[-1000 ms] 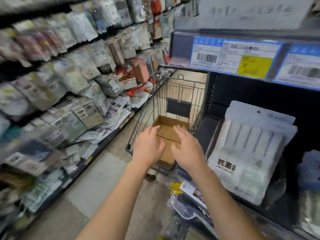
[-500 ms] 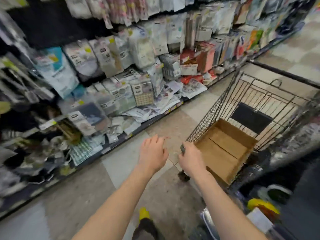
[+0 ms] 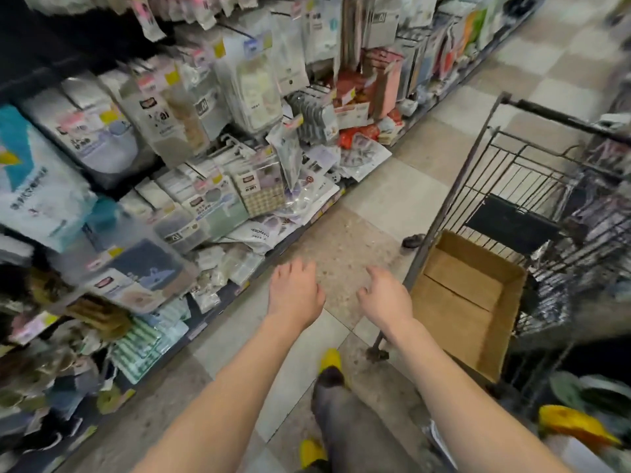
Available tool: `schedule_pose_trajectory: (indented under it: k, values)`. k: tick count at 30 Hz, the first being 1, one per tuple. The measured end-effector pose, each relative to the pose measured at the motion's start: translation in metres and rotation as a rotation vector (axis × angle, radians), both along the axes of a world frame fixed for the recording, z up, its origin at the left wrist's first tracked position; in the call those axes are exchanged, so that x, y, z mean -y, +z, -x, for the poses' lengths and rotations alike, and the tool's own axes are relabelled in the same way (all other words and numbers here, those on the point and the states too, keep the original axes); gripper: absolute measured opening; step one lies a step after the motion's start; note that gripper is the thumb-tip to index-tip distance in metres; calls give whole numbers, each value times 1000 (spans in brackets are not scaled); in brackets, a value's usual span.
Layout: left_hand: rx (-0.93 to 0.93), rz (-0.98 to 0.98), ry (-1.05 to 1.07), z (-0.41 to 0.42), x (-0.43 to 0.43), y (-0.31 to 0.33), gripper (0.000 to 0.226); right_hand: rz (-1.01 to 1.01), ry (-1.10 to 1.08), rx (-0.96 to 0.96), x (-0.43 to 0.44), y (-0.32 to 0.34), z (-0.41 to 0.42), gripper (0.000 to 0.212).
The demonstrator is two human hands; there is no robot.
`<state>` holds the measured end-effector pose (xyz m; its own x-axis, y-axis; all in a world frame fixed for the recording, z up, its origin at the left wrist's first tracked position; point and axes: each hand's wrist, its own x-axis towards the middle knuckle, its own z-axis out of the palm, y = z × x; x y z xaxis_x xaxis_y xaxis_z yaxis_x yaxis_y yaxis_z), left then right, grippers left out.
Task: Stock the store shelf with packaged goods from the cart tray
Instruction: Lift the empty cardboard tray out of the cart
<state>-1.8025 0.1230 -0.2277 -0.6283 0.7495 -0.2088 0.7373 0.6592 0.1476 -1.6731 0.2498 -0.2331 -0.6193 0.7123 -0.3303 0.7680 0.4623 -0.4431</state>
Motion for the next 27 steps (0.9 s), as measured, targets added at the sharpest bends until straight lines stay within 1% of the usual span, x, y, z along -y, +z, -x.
schedule_pose_trajectory:
  k: [4, 8, 12, 14, 18, 23, 25, 27]
  values:
    - [-8, 39, -146, 48, -73, -8, 44, 42, -156, -44, -58, -21, 34, 56]
    - [-20, 69, -279, 89, -164, -12, 42, 73, -281, -28, -125, -33, 65, 53]
    - [-24, 55, -477, 108, -248, -5, 42, 34, -397, -36, -179, -32, 76, 41]
    - [-29, 35, -559, 112, -286, -2, 41, 3, -465, -40, -200, -26, 75, 39]
    - [7, 22, -724, 108, -359, -1, 42, -8, -653, -25, -238, -27, 63, 52]
    - [37, 15, -1004, 90, -441, -16, 47, 12, -962, 33, -264, -45, 42, 54]
    - [69, 16, -1109, 80, -468, -25, 47, 43, -1093, 67, -266, -51, 37, 55]
    - [103, 23, -1214, 69, -492, -32, 48, 94, -1245, 61, -265, -55, 33, 56]
